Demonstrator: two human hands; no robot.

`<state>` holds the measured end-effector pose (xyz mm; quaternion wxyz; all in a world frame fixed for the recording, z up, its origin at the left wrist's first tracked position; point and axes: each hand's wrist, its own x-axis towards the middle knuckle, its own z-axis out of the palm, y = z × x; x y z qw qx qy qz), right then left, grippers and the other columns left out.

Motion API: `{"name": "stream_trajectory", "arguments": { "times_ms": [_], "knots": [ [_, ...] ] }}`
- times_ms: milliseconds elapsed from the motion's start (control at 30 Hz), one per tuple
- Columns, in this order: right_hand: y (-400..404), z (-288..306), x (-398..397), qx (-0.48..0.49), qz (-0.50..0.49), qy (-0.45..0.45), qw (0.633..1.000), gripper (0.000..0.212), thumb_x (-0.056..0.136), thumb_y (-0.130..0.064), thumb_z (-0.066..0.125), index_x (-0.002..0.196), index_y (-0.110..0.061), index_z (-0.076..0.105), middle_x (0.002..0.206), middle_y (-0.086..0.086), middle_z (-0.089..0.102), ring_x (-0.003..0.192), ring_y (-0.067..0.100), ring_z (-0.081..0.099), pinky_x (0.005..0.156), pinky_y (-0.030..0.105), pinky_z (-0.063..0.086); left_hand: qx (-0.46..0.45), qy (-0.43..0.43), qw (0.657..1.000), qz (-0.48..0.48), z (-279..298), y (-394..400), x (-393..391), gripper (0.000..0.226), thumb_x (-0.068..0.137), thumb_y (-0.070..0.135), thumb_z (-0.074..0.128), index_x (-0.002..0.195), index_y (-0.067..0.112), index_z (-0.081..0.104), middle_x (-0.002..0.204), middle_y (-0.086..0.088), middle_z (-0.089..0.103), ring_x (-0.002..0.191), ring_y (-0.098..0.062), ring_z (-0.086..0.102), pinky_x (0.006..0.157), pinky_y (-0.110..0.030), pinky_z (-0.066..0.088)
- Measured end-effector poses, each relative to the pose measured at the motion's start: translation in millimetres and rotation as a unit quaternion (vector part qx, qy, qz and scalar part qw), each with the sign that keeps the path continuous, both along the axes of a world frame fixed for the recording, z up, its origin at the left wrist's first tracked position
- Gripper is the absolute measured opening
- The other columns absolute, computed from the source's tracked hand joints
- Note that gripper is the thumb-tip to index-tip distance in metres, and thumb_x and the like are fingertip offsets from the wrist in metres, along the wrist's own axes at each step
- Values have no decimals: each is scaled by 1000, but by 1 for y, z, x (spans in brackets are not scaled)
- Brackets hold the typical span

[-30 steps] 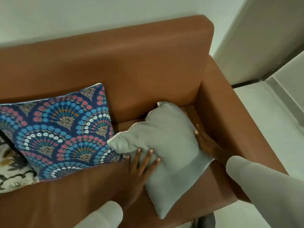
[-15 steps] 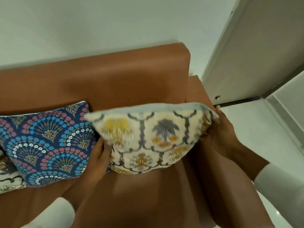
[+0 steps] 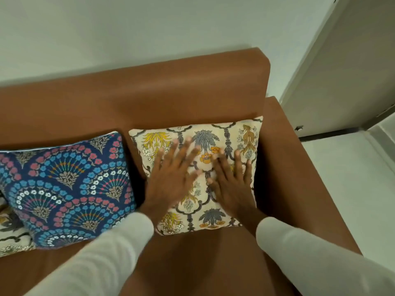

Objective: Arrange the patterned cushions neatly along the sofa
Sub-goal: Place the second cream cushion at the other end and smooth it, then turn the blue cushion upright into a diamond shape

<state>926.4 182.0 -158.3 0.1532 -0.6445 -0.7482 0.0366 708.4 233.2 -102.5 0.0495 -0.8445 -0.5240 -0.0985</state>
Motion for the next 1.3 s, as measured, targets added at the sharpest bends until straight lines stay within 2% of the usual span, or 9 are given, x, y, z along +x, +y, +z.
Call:
{"name": "stream_trajectory", "arguments": {
  "times_ms": [167,267,367,567,767,900,1033,1167,1300],
  "knots": [
    [21,-11,31,-81,-206,307,926,101,94,-85,38,167,-43,-19,182,3,-1,167,31,6,131,52,13,-40,-70,985,151,15,51,-35,86,103,81,29,174,35,15,185,7,12,172,-31,5,134,-62,10],
    [0,-8,27,-93,-248,515,815,90,79,-87,66,156,-61,26,156,-27,52,143,5,54,121,39,46,-81,-142,977,139,25,44,-36,80,102,81,34,162,28,40,165,-6,46,156,-35,36,123,-65,34],
    [-2,13,28,-126,-251,521,806,73,74,-88,66,136,-53,46,130,-30,64,128,7,66,101,27,56,-83,-150,972,161,41,46,-44,81,98,86,31,128,16,60,123,-9,65,119,-37,57,95,-56,50],
    [57,107,24,91,-178,229,953,58,101,-81,35,116,-29,55,89,-3,75,79,29,73,75,49,60,-61,-360,887,284,42,12,-65,82,101,83,26,124,10,52,113,-7,56,114,-41,56,90,-50,44],
    [81,115,42,10,-105,153,983,63,110,-66,19,139,-22,54,124,9,69,114,34,65,101,55,52,-182,-246,892,333,10,-9,-55,89,94,89,13,126,15,52,132,-23,60,133,-46,50,118,-66,25],
    [54,108,6,56,-239,147,958,57,111,-61,26,139,-18,50,145,13,55,135,38,51,117,60,35,-155,-219,921,282,14,-14,-78,83,98,84,12,130,20,55,132,-10,58,133,-38,49,114,-64,28],
    [-1,105,-95,167,-121,192,959,36,109,-37,48,135,-12,52,140,11,53,131,36,50,114,51,35,-58,-201,946,248,33,-21,-166,60,104,66,42,140,19,53,154,-16,49,141,-43,43,113,-68,33],
    [-54,72,-231,-81,-128,353,923,37,106,-48,56,132,-21,54,125,10,62,116,34,62,93,42,51,13,-174,940,293,66,-4,-290,58,105,57,53,149,19,51,163,-14,47,151,-38,42,120,-65,31],
    [-58,39,-333,-281,-152,559,765,71,94,-20,81,156,-23,45,162,1,51,144,20,51,117,36,45,-71,-137,960,233,83,18,-397,63,105,61,48,146,14,56,143,-16,65,136,-41,59,113,-58,45]
  ]
}}
